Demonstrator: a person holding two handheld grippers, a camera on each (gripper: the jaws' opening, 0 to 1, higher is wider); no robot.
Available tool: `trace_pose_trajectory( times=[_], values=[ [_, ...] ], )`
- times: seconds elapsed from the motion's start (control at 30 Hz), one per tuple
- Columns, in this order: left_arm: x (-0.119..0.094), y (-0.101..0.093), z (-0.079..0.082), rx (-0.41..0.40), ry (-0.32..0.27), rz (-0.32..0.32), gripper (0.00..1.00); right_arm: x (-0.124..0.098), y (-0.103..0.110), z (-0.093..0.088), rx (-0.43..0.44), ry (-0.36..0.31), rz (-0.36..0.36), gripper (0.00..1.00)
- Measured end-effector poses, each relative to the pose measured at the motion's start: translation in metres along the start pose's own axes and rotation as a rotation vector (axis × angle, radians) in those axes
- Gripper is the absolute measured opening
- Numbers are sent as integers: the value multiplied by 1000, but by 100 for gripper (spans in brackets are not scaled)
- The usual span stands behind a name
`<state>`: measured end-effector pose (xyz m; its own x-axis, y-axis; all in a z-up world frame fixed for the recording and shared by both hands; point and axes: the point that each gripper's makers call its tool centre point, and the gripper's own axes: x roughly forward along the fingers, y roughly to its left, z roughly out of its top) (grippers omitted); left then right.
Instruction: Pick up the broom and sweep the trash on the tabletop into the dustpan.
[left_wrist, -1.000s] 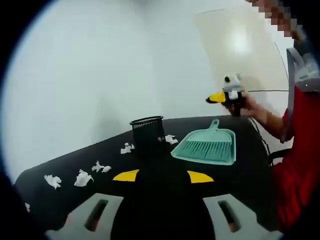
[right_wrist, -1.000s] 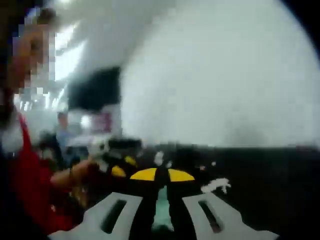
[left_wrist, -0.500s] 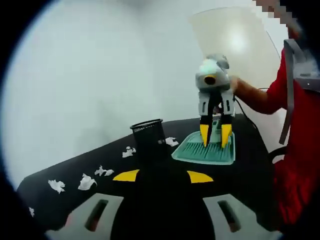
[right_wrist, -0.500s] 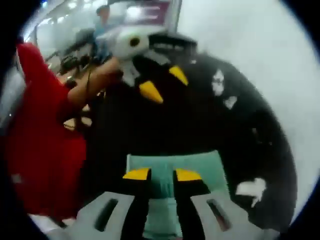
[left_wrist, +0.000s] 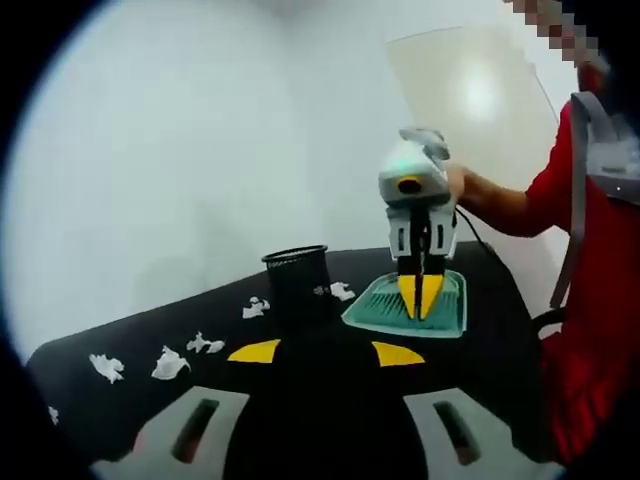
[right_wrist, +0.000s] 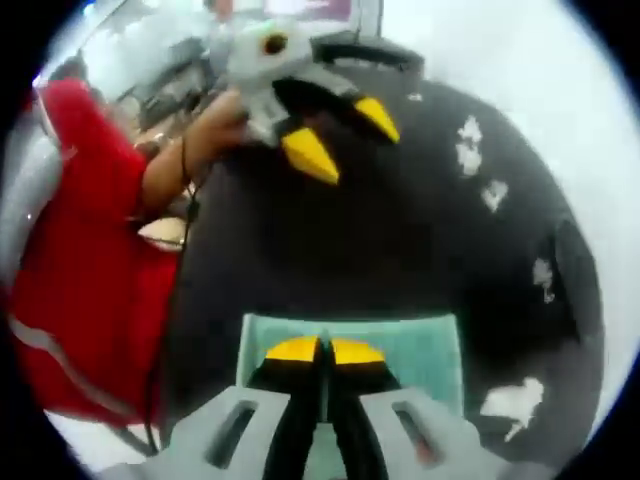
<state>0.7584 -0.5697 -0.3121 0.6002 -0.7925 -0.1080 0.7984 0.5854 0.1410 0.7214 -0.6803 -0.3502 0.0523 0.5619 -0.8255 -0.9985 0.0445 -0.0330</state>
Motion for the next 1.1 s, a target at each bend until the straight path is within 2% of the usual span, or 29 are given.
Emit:
trace_pose_trajectory(
  times=[0.07, 0.13, 0.17, 0.2, 0.27, 0.3, 0.33, 0.37, 0.4, 0.43, 0.47, 0.53, 0.63, 0.77, 0.8, 0.9, 1.03, 1.07, 1.1],
  values=[
    [1, -1, 0, -9, -4, -5, 31, -7, 1, 4, 0, -48, -15, 5],
    [1, -2, 0, -32, -6, -8, 27, -17, -3, 11, 1, -122, -61, 5],
    [1, -3, 0, -44, -11, -21, 23, -22, -4, 14, 8, -161, -81, 5],
    [1, -9, 5, -78, -46, -52, 15, -27, -5, 17, 27, -196, -96, 5],
    [0, -14, 15, -152, -87, -77, 6, -34, -6, 22, 40, -259, -119, 4],
    [1, -19, 16, -211, -87, -100, 7, -37, -5, 23, 54, -284, -131, 4],
    [7, -31, 15, -339, -49, -154, 11, -40, -5, 24, 62, -308, -145, 4],
    [11, -37, 13, -432, -14, -174, 19, -41, -2, 23, 56, -319, -151, 4],
    [18, -37, 15, -488, -24, -158, 29, -41, 0, 23, 53, -335, -158, 4],
    [22, -40, 16, -539, -22, -159, 32, -40, 2, 23, 56, -348, -161, 4],
    [26, -45, 14, -569, -4, -169, 29, -37, 4, 23, 54, -359, -162, 4],
    [34, -53, 12, -567, 12, -174, 25, -35, 6, 23, 47, -382, -171, 4],
    [46, -67, 8, -562, 59, -180, 25, -34, 7, 24, 54, -420, -190, 4],
    [56, -73, 7, -537, 97, -182, 22, -37, 10, 28, 48, -467, -193, 4],
    [57, -75, 1, -496, 138, -178, 18, -38, 11, 30, 51, -482, -190, 4],
    [60, -74, -9, -427, 212, -145, 17, -35, 12, 29, 48, -511, -176, 4],
    [63, -73, -29, -355, 324, -102, 18, -37, 16, 38, 120, -645, -104, 4],
    [63, -74, -35, -316, 360, -99, 18, -41, 18, 41, 150, -678, -75, 4],
    [65, -77, -37, -316, 358, -100, 18, -45, 18, 44, 158, -700, -59, 4]
  ],
)
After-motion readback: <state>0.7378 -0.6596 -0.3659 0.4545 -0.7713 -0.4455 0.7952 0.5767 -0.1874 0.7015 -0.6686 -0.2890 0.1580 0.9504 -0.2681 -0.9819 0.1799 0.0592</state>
